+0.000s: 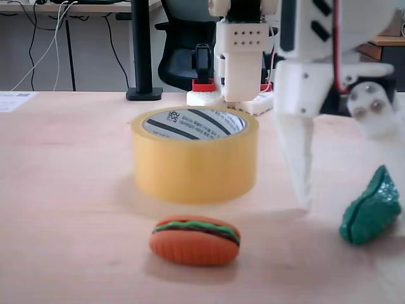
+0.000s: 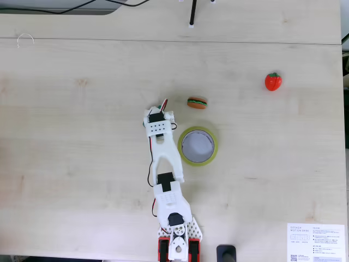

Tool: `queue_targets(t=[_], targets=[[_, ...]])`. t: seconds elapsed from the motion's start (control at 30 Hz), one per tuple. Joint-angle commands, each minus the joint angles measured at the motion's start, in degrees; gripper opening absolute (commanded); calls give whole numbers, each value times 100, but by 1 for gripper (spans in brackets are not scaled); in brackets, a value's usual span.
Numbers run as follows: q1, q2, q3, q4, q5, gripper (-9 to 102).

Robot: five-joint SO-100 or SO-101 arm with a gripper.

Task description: Grasp a cucumber and put it in the hole.

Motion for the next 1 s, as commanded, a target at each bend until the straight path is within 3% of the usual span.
queue_targets(t=[0.0,0.97], targets=[[-193,-62,-237,97,44,30],[-413,-562,-677,422,-18,13]])
